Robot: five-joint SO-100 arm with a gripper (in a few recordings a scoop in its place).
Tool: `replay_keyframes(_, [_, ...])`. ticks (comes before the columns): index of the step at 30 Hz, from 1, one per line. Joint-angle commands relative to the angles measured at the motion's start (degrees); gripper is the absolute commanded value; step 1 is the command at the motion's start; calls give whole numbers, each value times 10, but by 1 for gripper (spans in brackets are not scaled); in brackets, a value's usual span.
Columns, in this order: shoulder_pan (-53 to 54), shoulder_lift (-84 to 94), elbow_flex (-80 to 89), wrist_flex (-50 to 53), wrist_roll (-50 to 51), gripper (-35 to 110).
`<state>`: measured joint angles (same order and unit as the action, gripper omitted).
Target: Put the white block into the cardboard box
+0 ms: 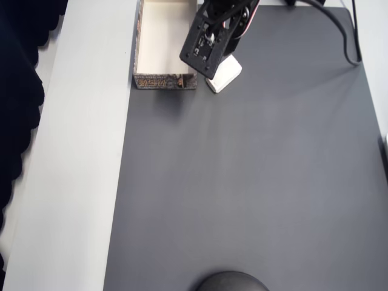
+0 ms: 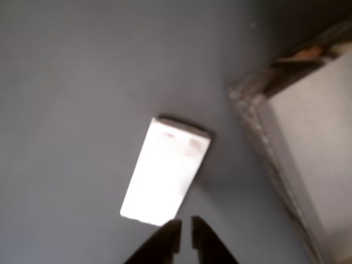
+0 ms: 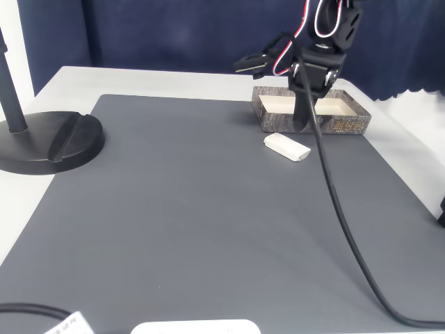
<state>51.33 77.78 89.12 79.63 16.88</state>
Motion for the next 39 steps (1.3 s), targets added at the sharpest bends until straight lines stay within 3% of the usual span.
replay_keyframes(1, [-9,13,-27,-5,-41,-2])
replay_keyframes(13, [-21,25,-23,-5,-230,-2])
replay_keyframes(39, [-14,9,-32,-28,-267,-2])
